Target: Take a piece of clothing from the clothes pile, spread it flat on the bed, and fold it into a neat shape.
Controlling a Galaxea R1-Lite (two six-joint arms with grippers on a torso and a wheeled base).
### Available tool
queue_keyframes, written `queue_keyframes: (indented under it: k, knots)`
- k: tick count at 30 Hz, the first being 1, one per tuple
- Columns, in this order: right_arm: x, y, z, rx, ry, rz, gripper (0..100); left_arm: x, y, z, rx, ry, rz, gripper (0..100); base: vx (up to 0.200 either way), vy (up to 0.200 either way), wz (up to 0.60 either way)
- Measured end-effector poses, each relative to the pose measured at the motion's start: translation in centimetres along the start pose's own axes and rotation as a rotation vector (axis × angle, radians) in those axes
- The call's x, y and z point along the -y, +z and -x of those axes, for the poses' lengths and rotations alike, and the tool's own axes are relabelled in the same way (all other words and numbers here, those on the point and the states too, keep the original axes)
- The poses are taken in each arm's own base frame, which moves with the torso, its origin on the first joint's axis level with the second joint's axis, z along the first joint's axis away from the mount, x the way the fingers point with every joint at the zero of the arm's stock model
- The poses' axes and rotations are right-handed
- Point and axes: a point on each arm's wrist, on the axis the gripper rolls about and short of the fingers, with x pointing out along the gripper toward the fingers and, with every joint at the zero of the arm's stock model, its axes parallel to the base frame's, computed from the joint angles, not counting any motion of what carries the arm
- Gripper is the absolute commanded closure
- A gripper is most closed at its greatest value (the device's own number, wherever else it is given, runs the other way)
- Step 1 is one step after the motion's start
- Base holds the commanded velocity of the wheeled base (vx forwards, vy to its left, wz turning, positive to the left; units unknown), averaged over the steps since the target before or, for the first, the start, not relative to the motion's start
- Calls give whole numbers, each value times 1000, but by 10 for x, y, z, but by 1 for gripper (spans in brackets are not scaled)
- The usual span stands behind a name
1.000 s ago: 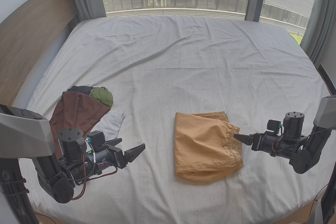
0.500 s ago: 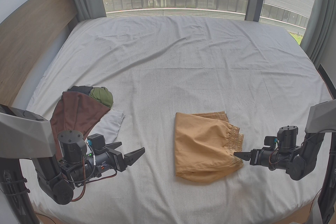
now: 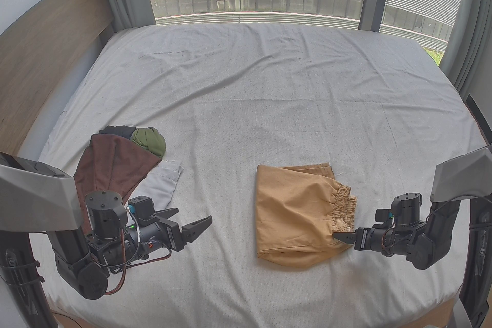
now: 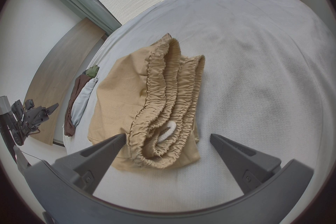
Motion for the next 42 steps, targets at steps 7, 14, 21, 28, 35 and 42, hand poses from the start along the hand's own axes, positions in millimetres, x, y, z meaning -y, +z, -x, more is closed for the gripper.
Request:
queue_keyframes:
  k: [7,14,21,28,35,42]
  knots:
    - [-5,-3,-14,-7,18,-16,0,0,1,0,4,-1,-2,0,0,0,0]
    - [-19,2,-22,59,83,-56,0,0,1,0,6,-1,-3,0,0,0,0]
    - [-24,5,-26,73,106,-102,0,1,1,0,6,-2,-4,0,0,0,0]
    - [-28,5,-28,65,122,-136,0,1,2,0,7,-3,-4,0,0,0,0]
    - [-29,4,-28,57,122,-139,100,1,2,0,7,-2,-5,0,0,0,0]
    - [-29,4,-28,56,125,-141,100,1,2,0,8,-3,-5,0,0,0,0]
